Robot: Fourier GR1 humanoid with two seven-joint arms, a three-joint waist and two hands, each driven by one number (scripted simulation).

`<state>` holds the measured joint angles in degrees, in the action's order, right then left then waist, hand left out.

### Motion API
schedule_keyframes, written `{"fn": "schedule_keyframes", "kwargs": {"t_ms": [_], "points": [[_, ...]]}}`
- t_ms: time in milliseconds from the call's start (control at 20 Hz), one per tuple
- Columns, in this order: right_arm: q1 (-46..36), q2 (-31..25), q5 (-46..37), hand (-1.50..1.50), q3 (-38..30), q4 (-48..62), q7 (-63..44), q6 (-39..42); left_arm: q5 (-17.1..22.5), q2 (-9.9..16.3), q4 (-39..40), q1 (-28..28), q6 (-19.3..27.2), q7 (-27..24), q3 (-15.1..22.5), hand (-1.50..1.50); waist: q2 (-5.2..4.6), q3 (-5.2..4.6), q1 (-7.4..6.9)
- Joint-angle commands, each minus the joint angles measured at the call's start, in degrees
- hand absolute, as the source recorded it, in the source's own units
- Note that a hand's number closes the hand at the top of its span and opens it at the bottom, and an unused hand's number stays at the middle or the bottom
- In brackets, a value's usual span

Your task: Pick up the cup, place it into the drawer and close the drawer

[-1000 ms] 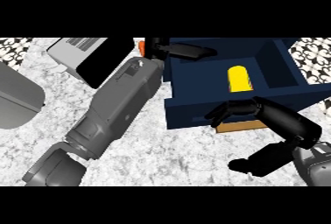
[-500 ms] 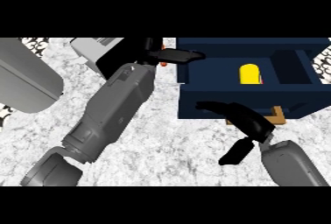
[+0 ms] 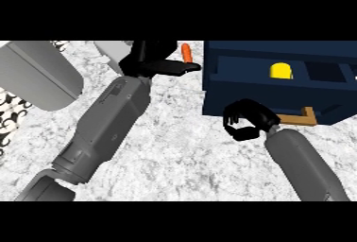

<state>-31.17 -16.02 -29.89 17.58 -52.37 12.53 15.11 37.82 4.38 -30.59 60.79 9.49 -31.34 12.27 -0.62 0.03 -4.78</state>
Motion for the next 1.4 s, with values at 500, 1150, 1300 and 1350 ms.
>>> {"fn": "schedule_keyframes", "kwargs": {"t_ms": [500,1150,1300,1350], "points": [[-20.9,-5.2,5.5,1.50,-16.5,24.5,8.3,-8.1,0.7,5.2,-7.8,-9.4,-7.3,2.2,1.2,-1.50,-1.42,0.26,-4.91],[-22.9,-10.7,9.7,1.50,-19.3,22.2,8.2,-1.9,1.1,6.9,-10.5,-12.2,-10.7,3.3,1.7,-1.50,-2.09,0.13,-7.60],[-22.8,-11.8,10.9,1.50,-19.8,21.2,7.9,0.2,1.4,6.6,-11.2,-12.2,-10.9,3.5,1.7,-1.50,-2.11,0.10,-8.22],[-22.2,-11.9,11.2,1.50,-20.0,20.9,7.9,0.2,1.2,7.2,-11.4,-12.6,-11.5,3.4,1.8,-1.50,-2.15,0.11,-8.54]]}}
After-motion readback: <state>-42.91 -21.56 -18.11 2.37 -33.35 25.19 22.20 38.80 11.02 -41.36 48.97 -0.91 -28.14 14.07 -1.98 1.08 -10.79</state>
